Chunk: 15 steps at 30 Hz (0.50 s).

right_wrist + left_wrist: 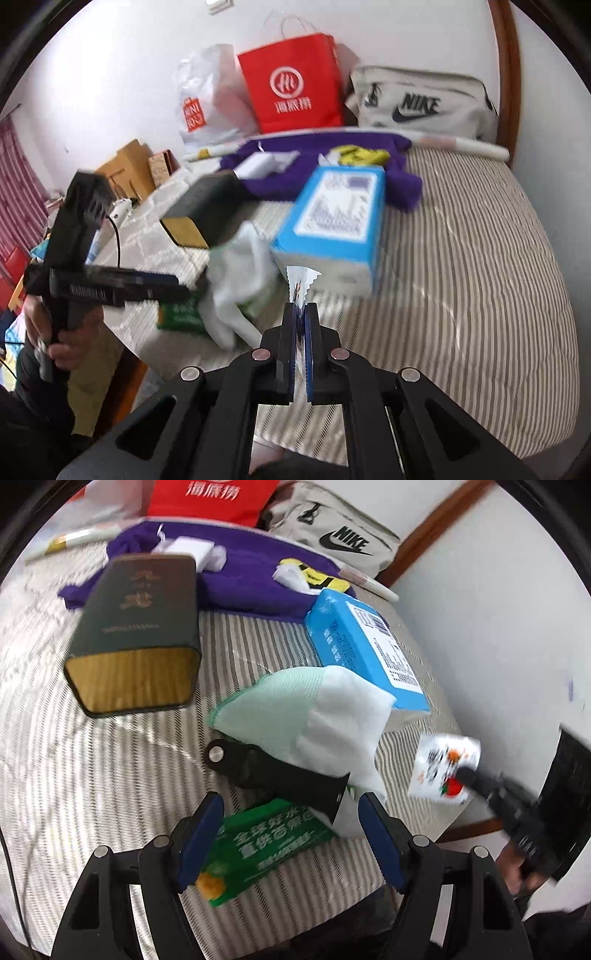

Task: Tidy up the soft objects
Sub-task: 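Grasp the tomato-print snack packet with the right gripper while the left reaches the white cloth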

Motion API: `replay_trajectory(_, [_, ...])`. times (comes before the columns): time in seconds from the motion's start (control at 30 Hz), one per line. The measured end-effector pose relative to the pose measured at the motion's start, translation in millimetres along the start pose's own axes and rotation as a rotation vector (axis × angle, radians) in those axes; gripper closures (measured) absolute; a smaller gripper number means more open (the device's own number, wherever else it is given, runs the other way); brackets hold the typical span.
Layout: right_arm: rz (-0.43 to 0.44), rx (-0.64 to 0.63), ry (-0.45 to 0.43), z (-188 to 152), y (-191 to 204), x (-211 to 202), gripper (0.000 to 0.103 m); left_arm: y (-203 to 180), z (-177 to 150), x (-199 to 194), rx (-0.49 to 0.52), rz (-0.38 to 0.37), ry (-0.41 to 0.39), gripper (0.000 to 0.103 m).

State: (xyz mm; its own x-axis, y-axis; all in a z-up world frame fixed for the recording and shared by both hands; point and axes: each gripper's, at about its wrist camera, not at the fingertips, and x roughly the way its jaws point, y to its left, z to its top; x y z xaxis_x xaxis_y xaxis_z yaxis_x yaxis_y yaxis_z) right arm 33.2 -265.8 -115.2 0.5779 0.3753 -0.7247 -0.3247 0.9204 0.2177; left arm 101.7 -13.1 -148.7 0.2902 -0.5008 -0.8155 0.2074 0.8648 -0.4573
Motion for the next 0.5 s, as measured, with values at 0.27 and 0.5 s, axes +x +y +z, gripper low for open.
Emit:
replay_trajectory(0.27, [0.024, -0.015, 0.046, -17.4, -5.5, 20.9, 0.098, 8.2, 11.2, 21.5, -0.12, -0.031, 0.035, 0.039])
replay_trajectory(0.5, [0.059, -0.01, 0.083, -23.1, -9.5, 39.3, 0.093, 3.4, 14.2, 25.0, -0.12, -0.009, 0.021, 0.058])
